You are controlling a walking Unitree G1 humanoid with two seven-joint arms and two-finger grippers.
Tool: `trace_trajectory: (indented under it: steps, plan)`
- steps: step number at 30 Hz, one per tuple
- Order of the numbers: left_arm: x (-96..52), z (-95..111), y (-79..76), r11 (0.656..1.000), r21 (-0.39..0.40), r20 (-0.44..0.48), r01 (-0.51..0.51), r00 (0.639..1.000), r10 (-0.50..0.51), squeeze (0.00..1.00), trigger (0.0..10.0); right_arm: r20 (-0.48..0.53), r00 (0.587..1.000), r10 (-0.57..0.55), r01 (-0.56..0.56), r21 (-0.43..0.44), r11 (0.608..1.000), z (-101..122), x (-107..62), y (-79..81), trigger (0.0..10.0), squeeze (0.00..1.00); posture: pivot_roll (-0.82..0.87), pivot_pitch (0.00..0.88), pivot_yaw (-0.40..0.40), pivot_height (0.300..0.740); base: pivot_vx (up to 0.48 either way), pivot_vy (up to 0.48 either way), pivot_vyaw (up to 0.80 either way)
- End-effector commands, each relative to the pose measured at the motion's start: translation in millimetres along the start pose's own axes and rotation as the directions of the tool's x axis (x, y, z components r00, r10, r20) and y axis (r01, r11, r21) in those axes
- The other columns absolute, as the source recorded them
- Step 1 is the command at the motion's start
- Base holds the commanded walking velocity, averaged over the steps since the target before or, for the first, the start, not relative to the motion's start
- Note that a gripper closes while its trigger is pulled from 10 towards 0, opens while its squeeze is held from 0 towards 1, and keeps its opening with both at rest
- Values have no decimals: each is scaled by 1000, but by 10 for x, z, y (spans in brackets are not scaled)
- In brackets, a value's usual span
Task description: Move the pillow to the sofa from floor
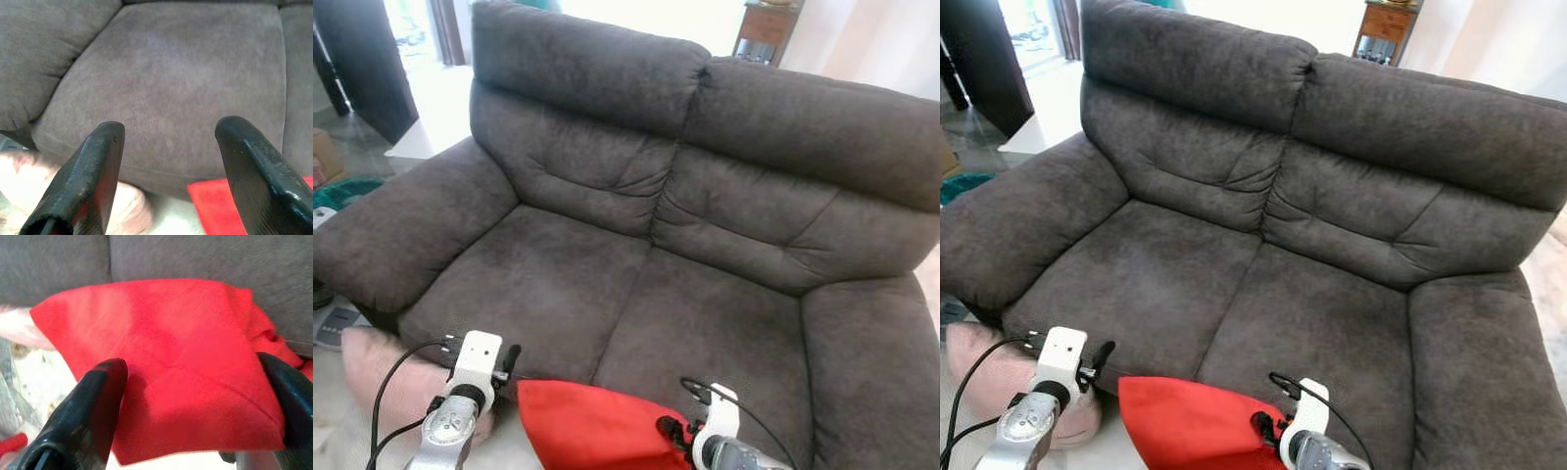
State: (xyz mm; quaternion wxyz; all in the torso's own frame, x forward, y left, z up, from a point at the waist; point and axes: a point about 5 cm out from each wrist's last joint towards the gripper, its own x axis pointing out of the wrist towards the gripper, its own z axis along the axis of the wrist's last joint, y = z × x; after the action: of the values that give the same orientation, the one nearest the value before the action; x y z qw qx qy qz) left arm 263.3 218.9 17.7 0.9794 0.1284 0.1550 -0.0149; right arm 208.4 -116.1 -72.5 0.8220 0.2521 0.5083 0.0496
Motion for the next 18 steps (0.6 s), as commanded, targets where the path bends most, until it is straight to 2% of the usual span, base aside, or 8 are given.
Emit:
trace_trajectory:
  steps: [1, 7, 14, 18]
  plan:
    - [46, 32, -82, 1000, -9, -5, 26, 1000, -26, 0, 10000, -8, 1000, -5, 5, -9, 1000, 0, 0, -1, 10000, 0, 259, 0, -144, 740, 0, 0, 0]
    - [114, 92, -129, 999, -13, 3, 33, 999, -33, 0, 10000, 7, 1000, -14, 14, -20, 1000, 93, 7, 51, 10000, 0, 258, 0, -136, 740, 0, 0, 0]
    - [63, 16, -70, 1000, -6, -14, 16, 1000, -16, 0, 10000, 40, 999, -6, 5, 42, 999, 206, -9, 49, 10000, 0, 288, 0, -138, 740, 0, 0, 0]
    - [37, -11, -60, 1000, -7, -18, 14, 1000, -14, 0, 10000, 37, 999, -10, 8, 43, 999, 244, -14, 54, 10000, 0, 294, 0, -152, 740, 0, 0, 0]
